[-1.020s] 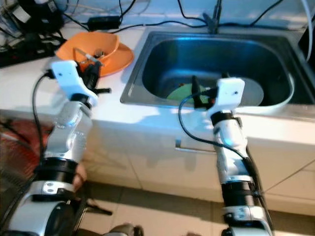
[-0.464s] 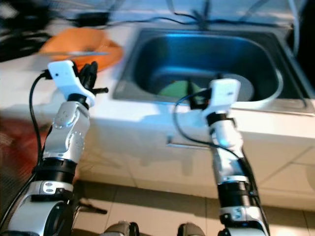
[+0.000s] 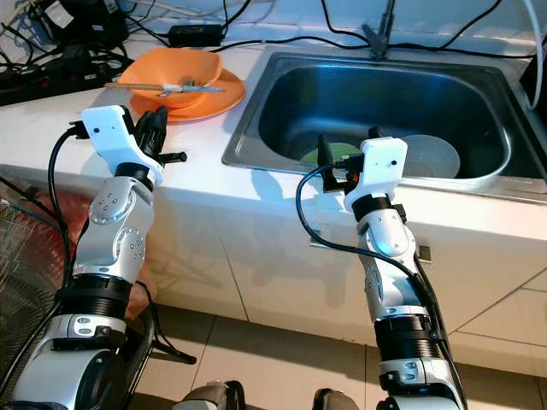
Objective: Kitchen organization
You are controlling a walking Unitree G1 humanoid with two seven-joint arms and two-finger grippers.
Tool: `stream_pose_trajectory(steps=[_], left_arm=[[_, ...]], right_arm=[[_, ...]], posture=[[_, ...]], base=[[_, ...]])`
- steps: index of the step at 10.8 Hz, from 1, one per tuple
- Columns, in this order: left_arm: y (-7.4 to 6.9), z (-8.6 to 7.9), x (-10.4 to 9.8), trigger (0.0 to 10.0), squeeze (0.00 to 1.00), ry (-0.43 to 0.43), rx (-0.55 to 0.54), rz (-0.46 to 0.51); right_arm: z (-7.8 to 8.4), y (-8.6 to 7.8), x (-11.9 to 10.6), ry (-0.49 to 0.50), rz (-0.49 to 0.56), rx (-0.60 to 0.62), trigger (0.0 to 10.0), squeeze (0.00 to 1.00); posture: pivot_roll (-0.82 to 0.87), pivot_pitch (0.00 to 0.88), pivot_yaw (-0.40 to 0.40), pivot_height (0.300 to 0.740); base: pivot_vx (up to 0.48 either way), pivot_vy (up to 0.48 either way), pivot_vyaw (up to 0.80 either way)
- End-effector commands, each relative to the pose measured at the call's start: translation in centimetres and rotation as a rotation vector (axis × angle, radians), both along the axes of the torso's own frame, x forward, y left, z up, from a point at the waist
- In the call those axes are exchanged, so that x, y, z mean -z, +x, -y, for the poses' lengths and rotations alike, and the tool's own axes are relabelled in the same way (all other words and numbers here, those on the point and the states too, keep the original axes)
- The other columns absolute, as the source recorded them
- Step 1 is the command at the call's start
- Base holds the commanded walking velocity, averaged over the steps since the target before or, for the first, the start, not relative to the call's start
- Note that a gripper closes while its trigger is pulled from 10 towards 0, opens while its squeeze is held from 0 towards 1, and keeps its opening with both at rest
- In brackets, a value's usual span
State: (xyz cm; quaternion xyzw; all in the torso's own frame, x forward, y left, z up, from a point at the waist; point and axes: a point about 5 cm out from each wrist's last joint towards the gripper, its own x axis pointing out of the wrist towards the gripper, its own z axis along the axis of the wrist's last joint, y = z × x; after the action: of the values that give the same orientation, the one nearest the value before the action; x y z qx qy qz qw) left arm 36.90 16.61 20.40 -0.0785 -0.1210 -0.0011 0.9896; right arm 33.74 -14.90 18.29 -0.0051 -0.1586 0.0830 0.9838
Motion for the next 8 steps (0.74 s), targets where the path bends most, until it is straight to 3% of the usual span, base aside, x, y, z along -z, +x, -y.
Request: stream_pose_trajectory(steps=[1, 8], left_arm=[[-0.15, -0.33, 0.12, 10.0, 0.00, 0.000, -0.010, -0.005], [-0.10, -0.31, 0.14, 10.0, 0.00, 0.004, -0.007, -0.009]], right_arm=[[-0.06, -0.05, -0.22, -0.002, 0.008, -0.003, 10.0, 0.00], [-0.31, -0.08, -0.18, 0.000, 0.007, -0.009, 10.0, 0.00]], posture=[[0.05, 0.136, 0.062, 0.740], [0.04, 0.130, 0.063, 0.740]], base=[[0.000, 0.251, 0.00], [0.000, 0.306, 0.00]])
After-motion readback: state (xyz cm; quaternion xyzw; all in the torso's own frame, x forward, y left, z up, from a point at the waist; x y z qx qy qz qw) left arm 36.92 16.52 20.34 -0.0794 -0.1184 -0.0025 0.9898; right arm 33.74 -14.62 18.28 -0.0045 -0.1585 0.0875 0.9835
